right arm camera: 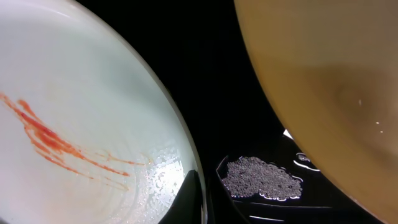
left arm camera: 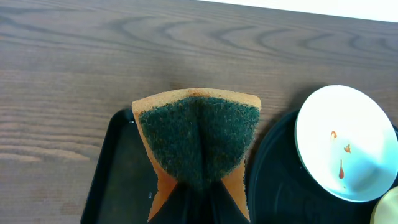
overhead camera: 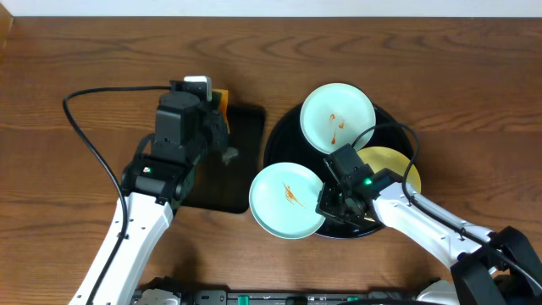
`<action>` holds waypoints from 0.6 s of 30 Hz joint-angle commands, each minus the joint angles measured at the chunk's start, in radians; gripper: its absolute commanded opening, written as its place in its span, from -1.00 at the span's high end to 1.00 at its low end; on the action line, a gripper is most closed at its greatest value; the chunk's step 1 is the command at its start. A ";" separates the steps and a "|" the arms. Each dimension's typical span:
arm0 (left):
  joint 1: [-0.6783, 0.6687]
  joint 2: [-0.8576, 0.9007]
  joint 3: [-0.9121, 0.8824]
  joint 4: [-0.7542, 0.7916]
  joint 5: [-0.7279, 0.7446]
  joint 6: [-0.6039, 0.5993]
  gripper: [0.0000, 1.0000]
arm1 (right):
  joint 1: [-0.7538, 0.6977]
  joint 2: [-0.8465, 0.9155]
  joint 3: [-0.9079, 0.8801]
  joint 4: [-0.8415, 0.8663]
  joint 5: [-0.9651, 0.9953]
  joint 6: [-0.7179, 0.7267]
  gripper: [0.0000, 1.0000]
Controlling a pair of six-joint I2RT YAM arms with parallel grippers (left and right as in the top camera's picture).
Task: Clean dirty plates on tray and stack at the side
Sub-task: 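Dip the sponge into the soapy water in the black tray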
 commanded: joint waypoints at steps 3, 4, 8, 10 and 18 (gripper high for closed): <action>-0.002 -0.009 0.015 -0.012 -0.003 0.010 0.82 | 0.005 0.006 -0.005 0.012 0.053 -0.005 0.98; -0.002 -0.009 0.015 -0.014 -0.003 0.010 0.82 | 0.002 0.006 -0.005 0.016 0.066 -0.005 0.98; -0.002 -0.009 0.015 -0.025 -0.003 0.010 0.82 | -0.013 0.006 -0.005 0.043 0.134 -0.005 0.98; -0.002 -0.009 0.015 -0.031 -0.003 0.010 0.82 | -0.023 0.006 -0.005 0.060 0.154 -0.005 0.98; -0.002 -0.009 0.015 -0.055 -0.003 0.010 0.83 | -0.032 0.006 -0.005 0.081 0.191 -0.005 0.98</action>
